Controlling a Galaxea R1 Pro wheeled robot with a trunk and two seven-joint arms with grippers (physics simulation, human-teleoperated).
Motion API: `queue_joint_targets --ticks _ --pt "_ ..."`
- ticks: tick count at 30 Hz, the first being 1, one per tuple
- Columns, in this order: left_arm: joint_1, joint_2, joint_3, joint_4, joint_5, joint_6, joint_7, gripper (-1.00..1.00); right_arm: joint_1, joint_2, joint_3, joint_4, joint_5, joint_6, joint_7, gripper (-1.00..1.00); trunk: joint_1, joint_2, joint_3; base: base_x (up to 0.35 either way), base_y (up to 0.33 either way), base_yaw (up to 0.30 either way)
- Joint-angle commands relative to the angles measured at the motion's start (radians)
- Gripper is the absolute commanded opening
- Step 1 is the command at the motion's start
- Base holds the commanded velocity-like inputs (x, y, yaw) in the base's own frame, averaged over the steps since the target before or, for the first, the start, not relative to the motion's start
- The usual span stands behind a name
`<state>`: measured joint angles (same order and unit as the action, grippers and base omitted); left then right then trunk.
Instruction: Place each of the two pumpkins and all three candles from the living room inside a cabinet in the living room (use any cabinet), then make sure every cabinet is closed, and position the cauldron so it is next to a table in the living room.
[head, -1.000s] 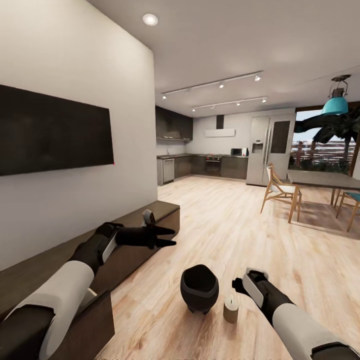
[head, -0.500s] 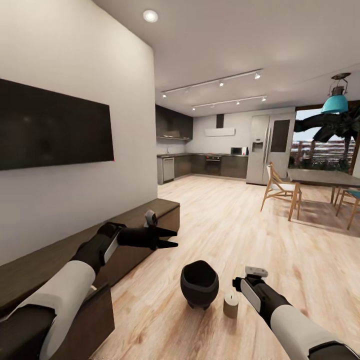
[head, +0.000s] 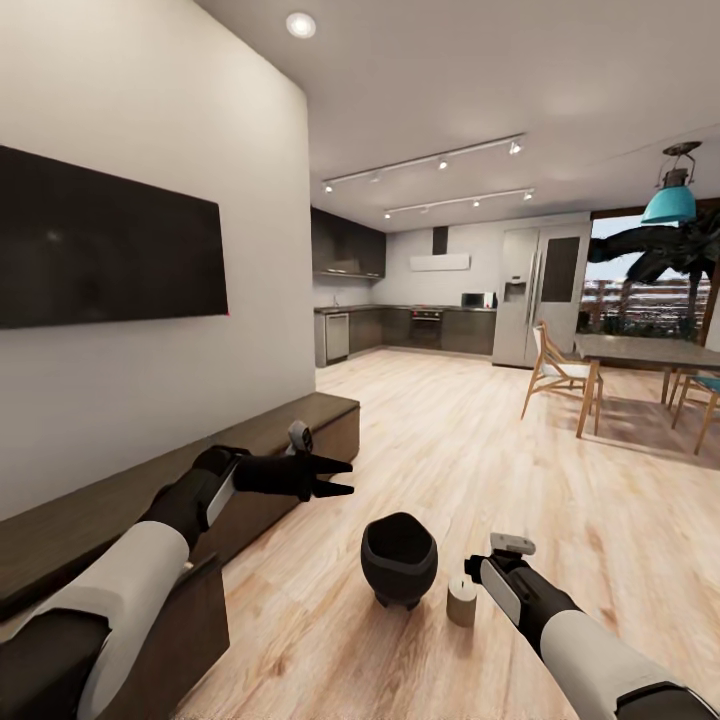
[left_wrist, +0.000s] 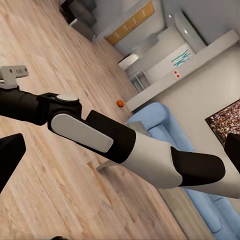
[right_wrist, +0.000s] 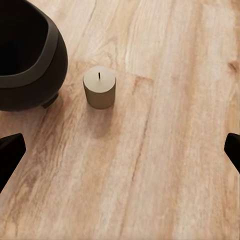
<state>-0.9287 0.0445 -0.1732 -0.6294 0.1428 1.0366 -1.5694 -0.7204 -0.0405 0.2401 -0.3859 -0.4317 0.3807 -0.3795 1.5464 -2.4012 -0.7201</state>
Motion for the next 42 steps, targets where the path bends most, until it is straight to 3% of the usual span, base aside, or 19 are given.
queue_joint_targets --ticks 1,15,19,21,25,30,42 --pt "-0.001 0.001 -0.006 0.0 0.008 0.011 -0.001 1.0 -0.001 -0.001 0.008 -0.002 -0.008 0.006 -0.007 1.0 0.004 -0.008 -0.004 0.0 0.0 0.0" --pt "-0.001 0.001 -0.006 0.0 0.008 0.011 -0.001 1.0 -0.001 -0.003 0.01 -0.001 -0.004 0.009 0.002 1.0 0.054 -0.099 -0.049 0.0 0.0 0.0" --pt "-0.001 0.001 -0.006 0.0 0.008 0.011 -0.001 1.0 -0.001 -0.008 0.005 -0.001 -0.011 0.008 0.075 1.0 0.056 -0.1 -0.065 0.0 0.0 0.0" --pt "-0.001 0.001 -0.006 0.0 0.008 0.011 -0.001 1.0 0.0 -0.016 0.0 -0.001 -0.012 0.004 0.171 1.0 0.057 -0.1 -0.072 0.0 0.0 0.0" --pt "-0.001 0.001 -0.006 0.0 0.008 0.011 -0.001 1.0 0.002 -0.025 -0.004 -0.002 -0.012 -0.022 0.221 1.0 0.059 -0.101 -0.088 0.0 0.0 0.0" --pt "-0.001 0.0 -0.006 0.0 0.008 0.011 -0.001 1.0 0.002 -0.027 -0.005 -0.002 -0.01 -0.086 0.229 1.0 0.061 -0.103 -0.107 0.0 0.0 0.0" --pt "-0.001 0.001 -0.006 0.0 0.008 0.011 -0.001 1.0 0.003 -0.028 -0.014 -0.002 -0.012 -0.106 0.204 1.0 0.066 -0.105 -0.153 0.0 0.0 0.0"
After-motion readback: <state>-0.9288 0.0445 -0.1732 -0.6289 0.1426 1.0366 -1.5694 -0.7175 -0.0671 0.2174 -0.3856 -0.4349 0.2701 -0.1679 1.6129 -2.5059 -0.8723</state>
